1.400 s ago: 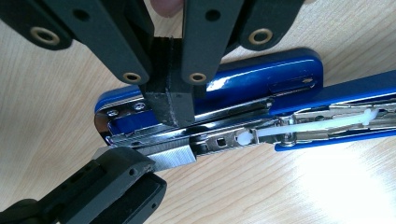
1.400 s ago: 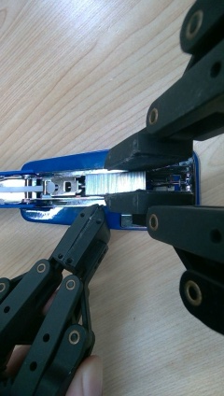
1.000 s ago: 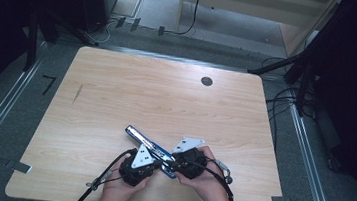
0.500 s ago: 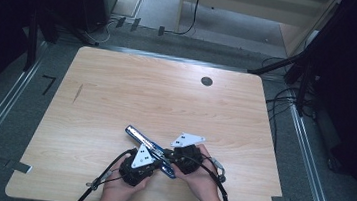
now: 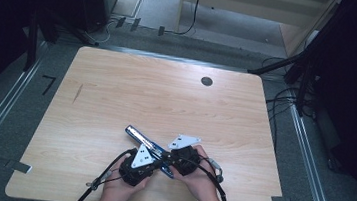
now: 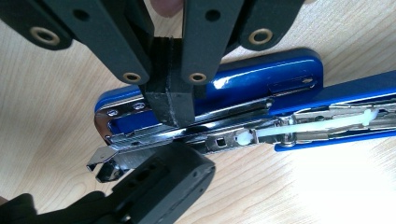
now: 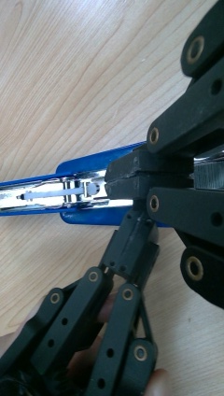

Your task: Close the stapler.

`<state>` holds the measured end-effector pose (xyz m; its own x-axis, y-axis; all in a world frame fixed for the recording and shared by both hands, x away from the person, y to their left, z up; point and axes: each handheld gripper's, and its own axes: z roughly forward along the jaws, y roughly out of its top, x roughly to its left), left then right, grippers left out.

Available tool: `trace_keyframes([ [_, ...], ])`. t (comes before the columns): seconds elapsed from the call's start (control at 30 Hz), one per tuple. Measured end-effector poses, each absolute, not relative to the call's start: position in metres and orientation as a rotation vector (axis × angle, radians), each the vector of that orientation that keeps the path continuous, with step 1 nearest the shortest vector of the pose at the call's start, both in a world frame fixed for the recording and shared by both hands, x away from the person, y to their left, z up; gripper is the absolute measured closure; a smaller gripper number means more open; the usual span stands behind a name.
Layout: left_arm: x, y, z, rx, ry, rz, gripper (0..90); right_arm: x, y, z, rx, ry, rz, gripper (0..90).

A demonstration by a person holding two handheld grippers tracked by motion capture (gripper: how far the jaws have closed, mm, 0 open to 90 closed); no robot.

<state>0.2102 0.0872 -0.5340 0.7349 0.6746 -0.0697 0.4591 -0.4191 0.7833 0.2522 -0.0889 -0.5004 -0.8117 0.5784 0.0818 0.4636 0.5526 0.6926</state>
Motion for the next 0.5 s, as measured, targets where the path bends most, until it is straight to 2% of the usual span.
trace_keyframes([
  [0.5, 0.2116, 0.0908, -0.5337, 2.076, 0.879, 0.312, 90.0, 0.2483, -0.0990, -0.5015, 0.897, 2.629, 1.116, 90.0],
])
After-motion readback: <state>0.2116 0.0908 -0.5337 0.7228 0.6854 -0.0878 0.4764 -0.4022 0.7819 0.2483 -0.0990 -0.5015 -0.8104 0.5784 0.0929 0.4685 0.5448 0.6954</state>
